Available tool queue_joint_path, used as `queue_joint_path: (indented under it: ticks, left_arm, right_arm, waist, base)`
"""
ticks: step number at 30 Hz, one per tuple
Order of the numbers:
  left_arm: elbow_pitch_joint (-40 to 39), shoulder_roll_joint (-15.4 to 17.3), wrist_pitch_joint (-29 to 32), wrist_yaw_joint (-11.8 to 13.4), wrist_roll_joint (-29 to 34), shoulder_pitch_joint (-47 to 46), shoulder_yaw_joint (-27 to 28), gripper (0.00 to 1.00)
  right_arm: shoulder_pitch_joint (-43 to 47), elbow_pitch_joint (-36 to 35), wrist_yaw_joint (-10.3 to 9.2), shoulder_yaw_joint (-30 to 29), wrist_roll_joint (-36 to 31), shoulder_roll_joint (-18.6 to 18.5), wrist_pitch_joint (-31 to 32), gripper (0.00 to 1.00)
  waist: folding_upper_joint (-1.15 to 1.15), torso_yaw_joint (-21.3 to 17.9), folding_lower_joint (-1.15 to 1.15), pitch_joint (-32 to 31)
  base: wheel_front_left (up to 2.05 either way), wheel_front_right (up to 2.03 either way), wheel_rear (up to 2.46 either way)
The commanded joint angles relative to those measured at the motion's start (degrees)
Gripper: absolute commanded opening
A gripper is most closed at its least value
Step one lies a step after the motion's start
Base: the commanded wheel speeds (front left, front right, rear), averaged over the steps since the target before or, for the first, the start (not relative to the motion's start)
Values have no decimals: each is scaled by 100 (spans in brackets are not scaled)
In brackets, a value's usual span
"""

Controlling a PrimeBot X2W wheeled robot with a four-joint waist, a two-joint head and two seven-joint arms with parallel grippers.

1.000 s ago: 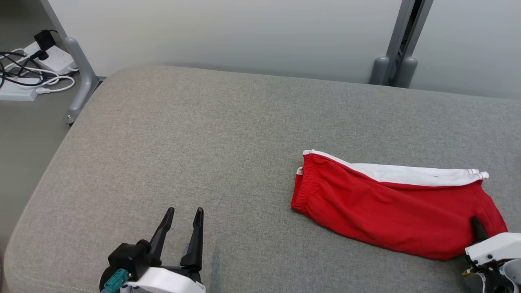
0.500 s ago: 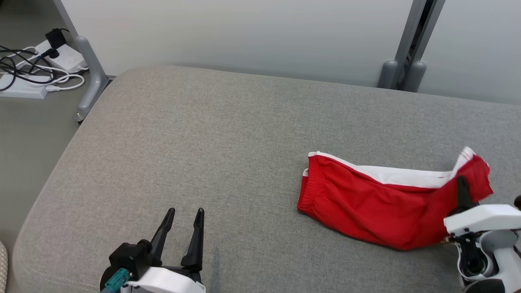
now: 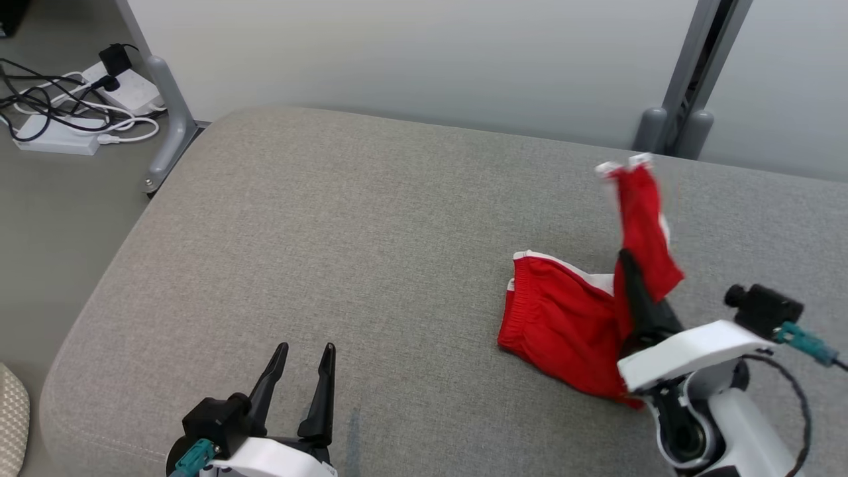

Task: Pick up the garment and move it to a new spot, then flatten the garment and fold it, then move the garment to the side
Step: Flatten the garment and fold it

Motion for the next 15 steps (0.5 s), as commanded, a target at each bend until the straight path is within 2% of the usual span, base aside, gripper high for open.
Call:
queue_joint_path:
  ticks: [1,2,6,15]
  left_arm:
    - [9,21,-22,4,16,0,0,100]
    - [19,22,-22,2,15,-2,-8,100]
    - [24,22,-22,3,0,-9,-14,100]
    - [27,20,-22,-2,-51,-54,-83,100]
  right_arm:
    - [129,-75,-3,233,-18,-46,35,0]
    - [188,-48,-3,468,-50,-71,76,0]
    - [224,179,-3,804,-93,-67,113,0]
    - [-134,1081,-3,1221,-127,-25,19,0]
  waist:
    - [0,47,0,-4]
    - [0,91,0,-3]
    - [0,160,0,14]
    - [0,308,0,113]
  base:
    - [0,0,0]
    - [0,0,0]
    - [0,0,0]
    - [0,0,0]
